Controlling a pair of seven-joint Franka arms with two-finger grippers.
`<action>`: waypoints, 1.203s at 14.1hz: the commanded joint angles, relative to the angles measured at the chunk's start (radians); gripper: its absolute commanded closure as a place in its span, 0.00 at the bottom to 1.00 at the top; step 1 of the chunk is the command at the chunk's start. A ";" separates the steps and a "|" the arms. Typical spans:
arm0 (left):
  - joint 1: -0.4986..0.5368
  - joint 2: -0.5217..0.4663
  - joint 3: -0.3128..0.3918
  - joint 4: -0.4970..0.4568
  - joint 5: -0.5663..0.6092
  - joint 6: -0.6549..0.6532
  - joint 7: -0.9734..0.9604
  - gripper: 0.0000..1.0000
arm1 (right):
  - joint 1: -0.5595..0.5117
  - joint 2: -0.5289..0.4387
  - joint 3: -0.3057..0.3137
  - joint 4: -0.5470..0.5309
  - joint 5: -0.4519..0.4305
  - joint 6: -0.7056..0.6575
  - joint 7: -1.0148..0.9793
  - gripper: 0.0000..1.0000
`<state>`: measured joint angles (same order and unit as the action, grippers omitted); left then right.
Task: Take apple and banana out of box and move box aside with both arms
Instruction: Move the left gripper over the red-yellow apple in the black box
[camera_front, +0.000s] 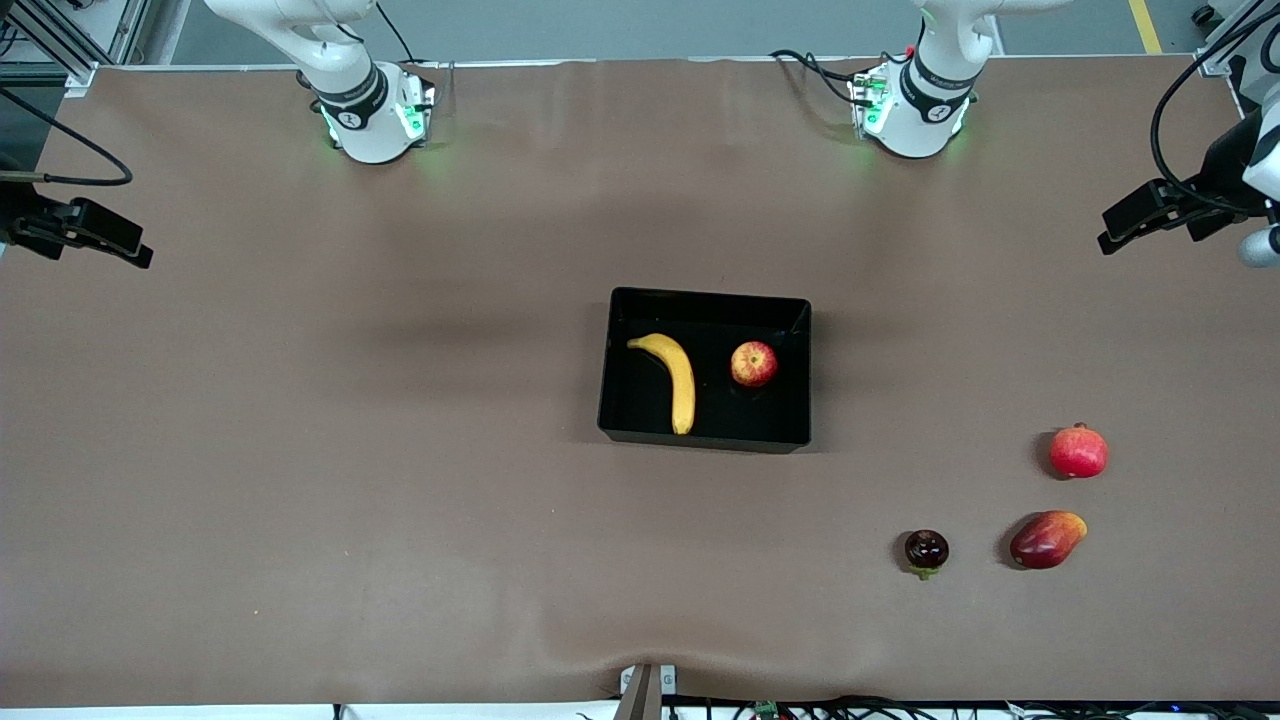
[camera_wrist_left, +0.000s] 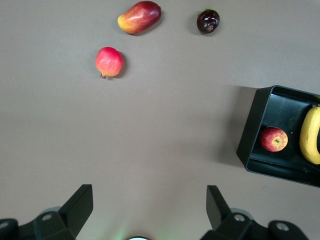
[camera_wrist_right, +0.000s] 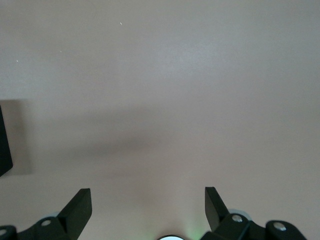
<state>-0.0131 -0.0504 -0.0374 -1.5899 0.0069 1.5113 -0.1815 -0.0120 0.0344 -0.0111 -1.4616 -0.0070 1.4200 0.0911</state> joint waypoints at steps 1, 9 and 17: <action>-0.007 0.013 -0.004 0.010 0.004 -0.006 0.005 0.00 | -0.008 -0.005 0.003 -0.005 -0.011 0.004 -0.011 0.00; -0.027 0.150 -0.068 0.056 -0.001 0.004 -0.041 0.00 | -0.031 -0.002 0.000 -0.002 -0.011 0.007 -0.010 0.00; -0.125 0.339 -0.168 0.061 0.001 0.205 -0.366 0.00 | -0.022 0.012 0.002 0.009 0.001 0.062 0.003 0.00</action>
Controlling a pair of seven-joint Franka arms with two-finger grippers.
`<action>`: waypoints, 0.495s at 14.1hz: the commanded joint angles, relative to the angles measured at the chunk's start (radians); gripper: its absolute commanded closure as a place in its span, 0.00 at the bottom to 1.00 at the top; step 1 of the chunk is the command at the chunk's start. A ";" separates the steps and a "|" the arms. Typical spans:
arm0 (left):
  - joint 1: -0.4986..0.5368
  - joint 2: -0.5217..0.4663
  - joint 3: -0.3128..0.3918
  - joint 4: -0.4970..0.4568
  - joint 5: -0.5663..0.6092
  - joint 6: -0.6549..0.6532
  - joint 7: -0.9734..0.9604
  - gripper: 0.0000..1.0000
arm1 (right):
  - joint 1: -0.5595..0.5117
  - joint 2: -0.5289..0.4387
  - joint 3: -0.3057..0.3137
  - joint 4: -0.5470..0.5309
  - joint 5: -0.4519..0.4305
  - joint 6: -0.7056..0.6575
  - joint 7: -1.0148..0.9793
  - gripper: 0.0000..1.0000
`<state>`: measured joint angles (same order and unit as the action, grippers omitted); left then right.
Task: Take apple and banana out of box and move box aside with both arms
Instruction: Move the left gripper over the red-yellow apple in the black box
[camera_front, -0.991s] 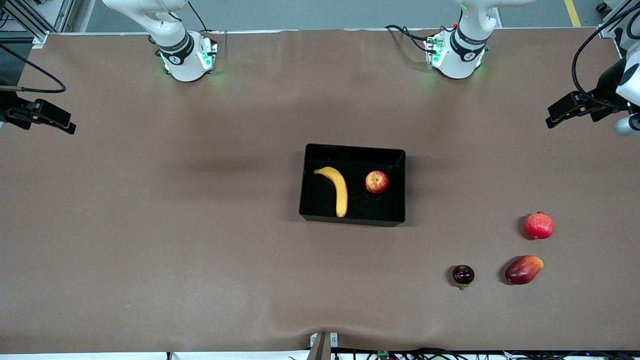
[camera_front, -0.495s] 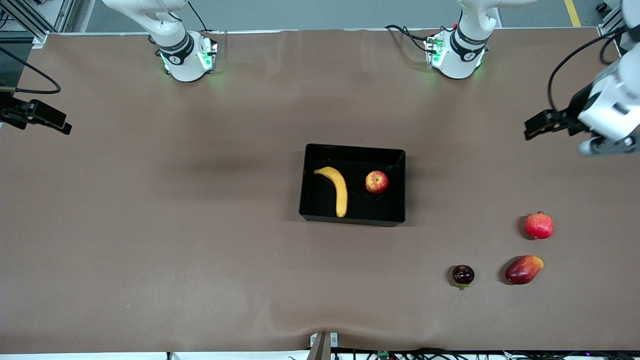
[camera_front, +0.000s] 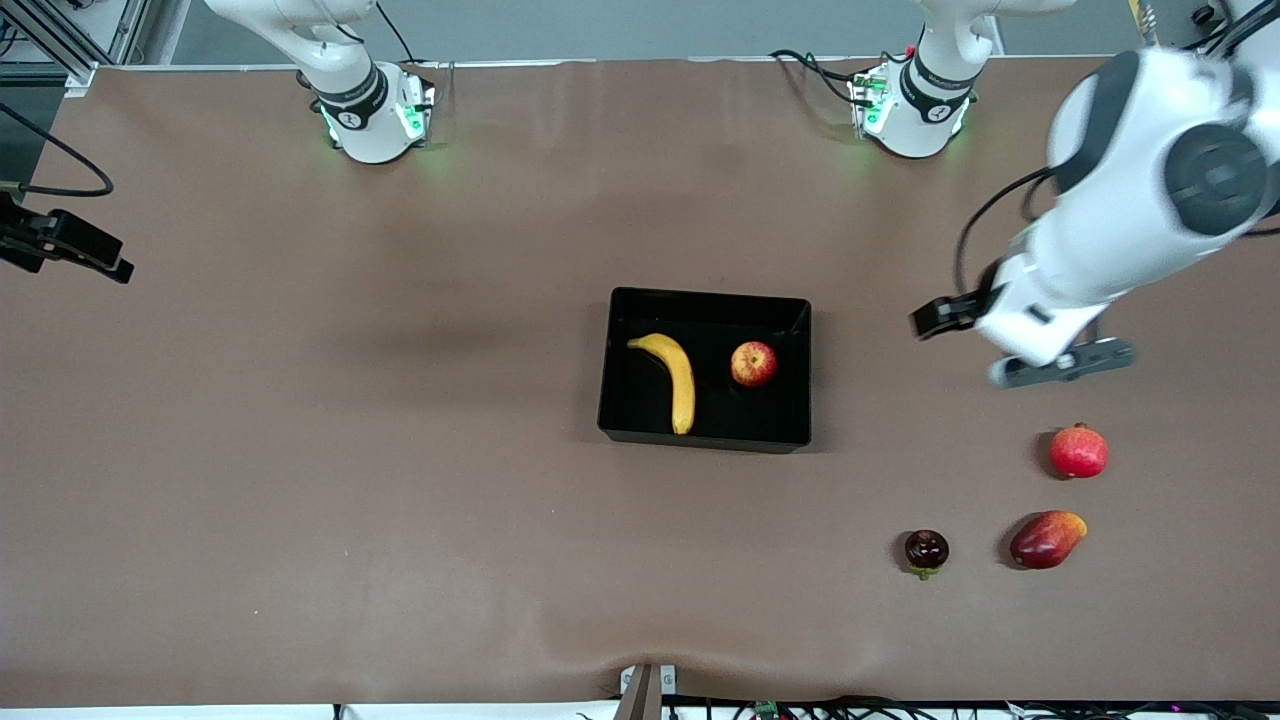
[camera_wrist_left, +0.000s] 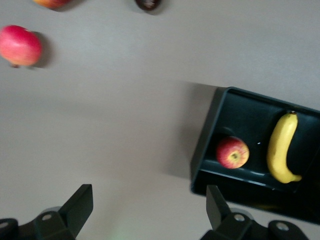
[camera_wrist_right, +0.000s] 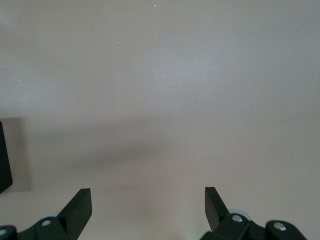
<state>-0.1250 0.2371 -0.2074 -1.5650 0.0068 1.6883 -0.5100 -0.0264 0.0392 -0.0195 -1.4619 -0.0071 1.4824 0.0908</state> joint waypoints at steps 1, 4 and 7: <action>-0.019 0.073 0.002 0.039 0.001 0.057 -0.050 0.00 | -0.004 0.008 0.010 0.009 -0.001 -0.007 0.003 0.00; -0.065 0.142 0.002 0.077 0.001 0.100 -0.148 0.00 | -0.006 0.013 0.010 0.006 0.001 -0.011 -0.011 0.00; -0.111 0.200 0.005 0.118 0.002 0.113 -0.292 0.00 | -0.007 0.015 0.010 0.002 0.001 -0.013 -0.011 0.00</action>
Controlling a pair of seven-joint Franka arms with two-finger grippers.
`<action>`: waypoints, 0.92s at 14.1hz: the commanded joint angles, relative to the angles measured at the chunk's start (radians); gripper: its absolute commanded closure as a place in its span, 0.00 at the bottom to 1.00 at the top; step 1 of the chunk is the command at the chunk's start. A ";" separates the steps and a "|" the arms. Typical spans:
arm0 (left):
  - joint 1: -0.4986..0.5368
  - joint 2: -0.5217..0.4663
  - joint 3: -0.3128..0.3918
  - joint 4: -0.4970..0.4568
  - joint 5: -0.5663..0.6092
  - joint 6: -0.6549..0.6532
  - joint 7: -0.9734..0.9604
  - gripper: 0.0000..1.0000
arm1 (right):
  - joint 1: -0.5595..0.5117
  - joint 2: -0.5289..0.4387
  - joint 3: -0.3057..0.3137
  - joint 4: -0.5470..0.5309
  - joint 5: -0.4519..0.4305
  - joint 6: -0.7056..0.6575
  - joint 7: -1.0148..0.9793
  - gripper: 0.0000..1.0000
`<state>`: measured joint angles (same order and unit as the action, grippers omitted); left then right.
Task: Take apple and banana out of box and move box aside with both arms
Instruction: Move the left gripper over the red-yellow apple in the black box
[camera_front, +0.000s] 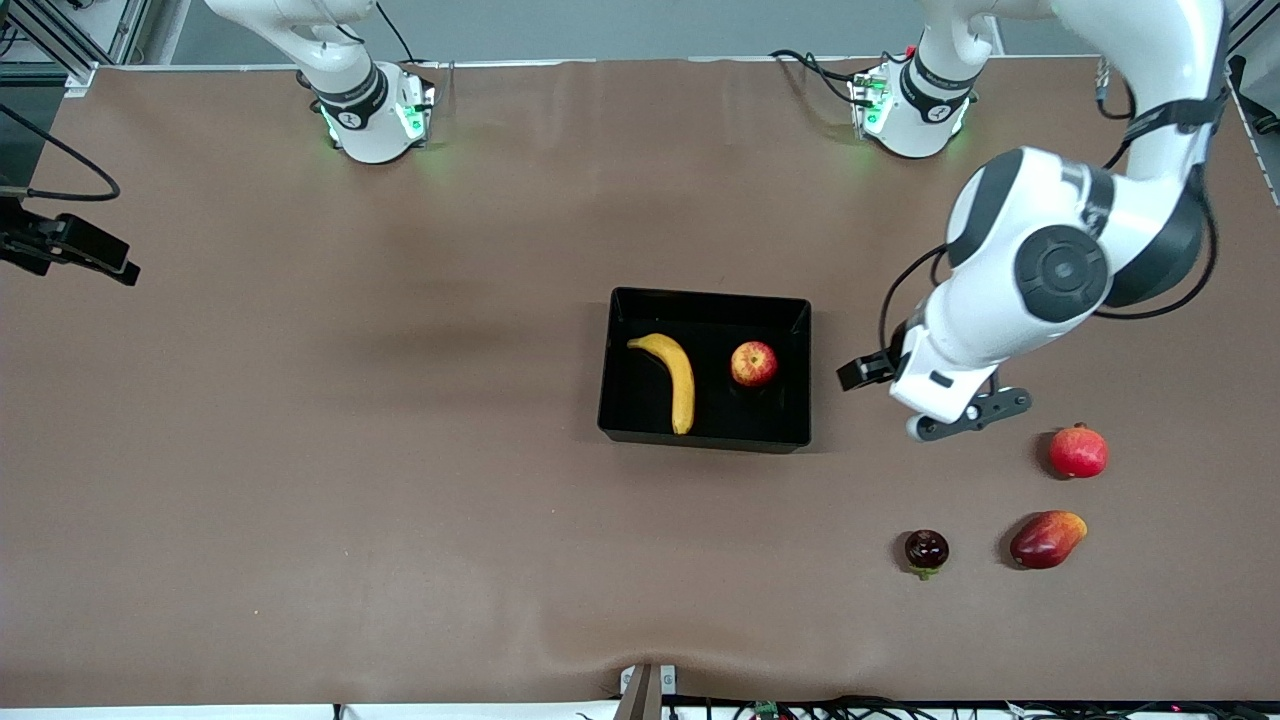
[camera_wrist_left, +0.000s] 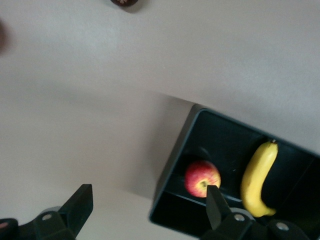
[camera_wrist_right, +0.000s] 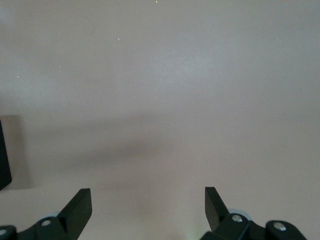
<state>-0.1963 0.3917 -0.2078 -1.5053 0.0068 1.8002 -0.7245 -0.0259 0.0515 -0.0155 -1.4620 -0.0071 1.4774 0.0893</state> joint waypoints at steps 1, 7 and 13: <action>-0.052 0.055 0.005 0.059 0.005 0.028 -0.128 0.00 | -0.009 0.004 0.008 0.002 0.001 -0.008 -0.010 0.00; -0.083 0.107 0.005 0.082 0.016 0.067 -0.321 0.00 | -0.014 0.004 0.006 0.002 0.001 -0.019 -0.008 0.00; -0.129 0.188 0.011 0.126 0.037 0.088 -0.557 0.00 | -0.006 0.022 0.006 0.003 -0.001 -0.009 -0.002 0.00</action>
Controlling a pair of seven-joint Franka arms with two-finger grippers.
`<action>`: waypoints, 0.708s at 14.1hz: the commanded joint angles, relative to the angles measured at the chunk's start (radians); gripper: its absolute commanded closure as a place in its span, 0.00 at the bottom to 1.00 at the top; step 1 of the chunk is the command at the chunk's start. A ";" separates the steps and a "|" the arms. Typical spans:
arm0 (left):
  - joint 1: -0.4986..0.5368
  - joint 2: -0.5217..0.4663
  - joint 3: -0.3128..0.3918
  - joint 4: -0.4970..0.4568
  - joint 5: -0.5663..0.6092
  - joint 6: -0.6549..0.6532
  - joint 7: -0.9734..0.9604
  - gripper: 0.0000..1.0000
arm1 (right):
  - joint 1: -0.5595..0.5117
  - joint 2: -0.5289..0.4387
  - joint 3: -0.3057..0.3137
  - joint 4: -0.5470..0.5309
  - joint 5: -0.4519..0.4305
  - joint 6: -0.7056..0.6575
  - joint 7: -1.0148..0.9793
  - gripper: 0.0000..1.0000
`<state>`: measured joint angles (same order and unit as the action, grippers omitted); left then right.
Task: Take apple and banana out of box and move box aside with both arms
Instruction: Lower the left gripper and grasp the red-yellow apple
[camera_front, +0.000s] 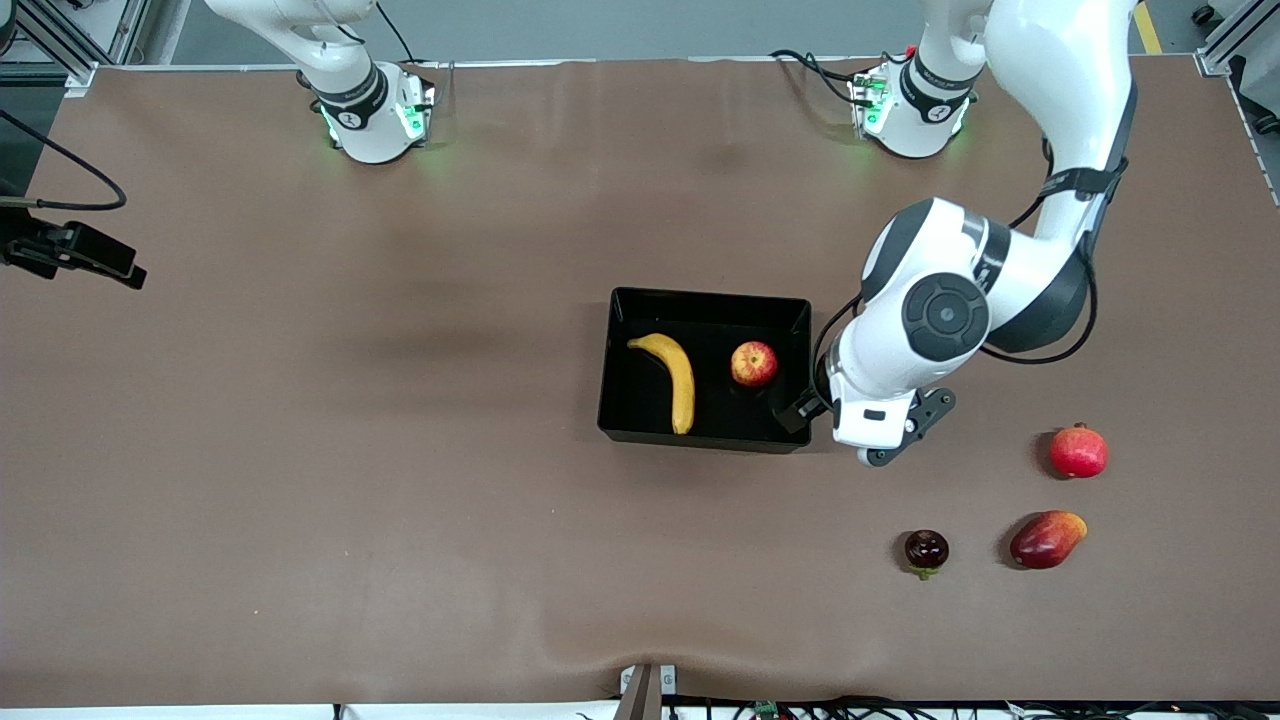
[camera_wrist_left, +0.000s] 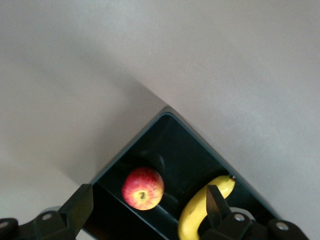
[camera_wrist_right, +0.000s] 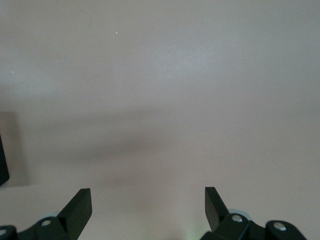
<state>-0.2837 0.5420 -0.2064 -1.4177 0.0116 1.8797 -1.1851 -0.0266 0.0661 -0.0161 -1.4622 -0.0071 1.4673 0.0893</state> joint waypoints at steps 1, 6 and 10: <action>-0.055 0.041 0.010 0.037 0.063 0.009 -0.111 0.00 | -0.009 0.008 0.007 0.003 -0.001 0.001 -0.002 0.00; -0.075 0.117 0.010 0.026 0.152 0.009 -0.243 0.00 | -0.016 0.009 0.007 0.003 0.001 0.001 -0.006 0.00; -0.094 0.145 0.006 -0.001 0.185 0.018 -0.269 0.00 | -0.016 0.012 0.007 0.002 0.001 -0.001 -0.006 0.00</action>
<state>-0.3565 0.6840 -0.2044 -1.4137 0.1691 1.8915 -1.4227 -0.0276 0.0769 -0.0194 -1.4622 -0.0071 1.4682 0.0893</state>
